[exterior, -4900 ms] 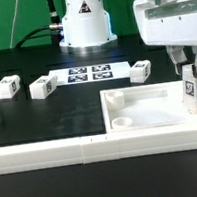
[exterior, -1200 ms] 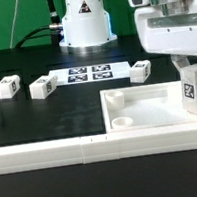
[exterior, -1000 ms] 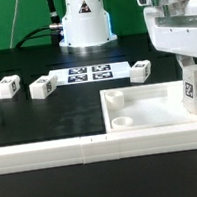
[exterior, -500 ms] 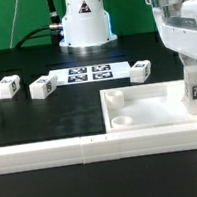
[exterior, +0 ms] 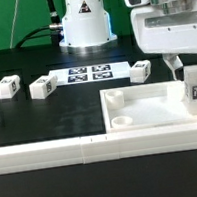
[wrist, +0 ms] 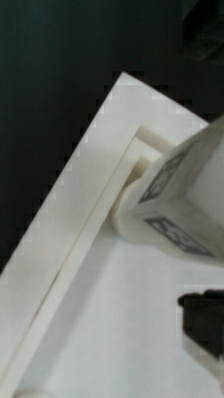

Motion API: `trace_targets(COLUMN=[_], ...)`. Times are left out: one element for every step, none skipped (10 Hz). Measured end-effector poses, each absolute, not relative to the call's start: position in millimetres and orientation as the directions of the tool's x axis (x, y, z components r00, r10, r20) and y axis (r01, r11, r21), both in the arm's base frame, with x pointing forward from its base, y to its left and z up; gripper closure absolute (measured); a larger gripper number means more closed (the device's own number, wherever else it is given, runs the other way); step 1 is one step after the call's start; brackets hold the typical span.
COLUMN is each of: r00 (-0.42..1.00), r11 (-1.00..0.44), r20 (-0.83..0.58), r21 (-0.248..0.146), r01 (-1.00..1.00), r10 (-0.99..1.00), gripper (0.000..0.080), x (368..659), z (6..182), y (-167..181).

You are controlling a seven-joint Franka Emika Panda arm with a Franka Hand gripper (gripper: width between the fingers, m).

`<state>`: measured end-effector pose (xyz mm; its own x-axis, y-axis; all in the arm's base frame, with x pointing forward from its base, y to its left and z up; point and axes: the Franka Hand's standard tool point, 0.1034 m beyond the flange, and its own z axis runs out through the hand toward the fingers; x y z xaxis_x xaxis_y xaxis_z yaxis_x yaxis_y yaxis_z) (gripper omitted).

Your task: Assemble one leg

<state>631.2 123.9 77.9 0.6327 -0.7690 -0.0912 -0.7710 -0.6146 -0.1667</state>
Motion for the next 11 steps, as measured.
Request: trace_targets(r00=[0.725,0.789,0.856,0.909,0.937,0.968,0.985,0.993,0.993,0.993,0.993], r11=[-0.710,-0.777,-0.847,-0.903,-0.933,-0.965,-0.983,-0.990,-0.991,-0.991,-0.991], r20=[-0.062,-0.038,-0.017,-0.004,-0.007,0.002,0.007,0.011,0.011,0.011,0.011], r21=[-0.162,-0.152,-0.134,-0.114,-0.091,-0.079,-0.077,-0.077,-0.077,-0.077,-0.077], r01=[-0.685,-0.611,-0.515,-0.414,-0.349,-0.252,-0.169,-0.118,-0.113,-0.113,-0.113], r10=[-0.686,-0.614,-0.517,-0.416,-0.350,-0.252,-0.170,-0.119,-0.114,-0.114,-0.114], gripper=[0.0151,0.0151,0.0151,0.0151,0.0151,0.0151,0.0151,0.0151,0.0151,0.0277,0.0277], x=[631.3,631.7,631.7,631.3,629.2,629.0,628.5,628.7,628.7,628.7,628.7], z=[78.0,78.6,79.6,80.7,80.9,80.6,79.3,79.3,79.2,79.2,79.2], y=[121.6,119.7,119.4,120.2,123.5,125.5,125.6,124.6,124.3,124.3,124.3])
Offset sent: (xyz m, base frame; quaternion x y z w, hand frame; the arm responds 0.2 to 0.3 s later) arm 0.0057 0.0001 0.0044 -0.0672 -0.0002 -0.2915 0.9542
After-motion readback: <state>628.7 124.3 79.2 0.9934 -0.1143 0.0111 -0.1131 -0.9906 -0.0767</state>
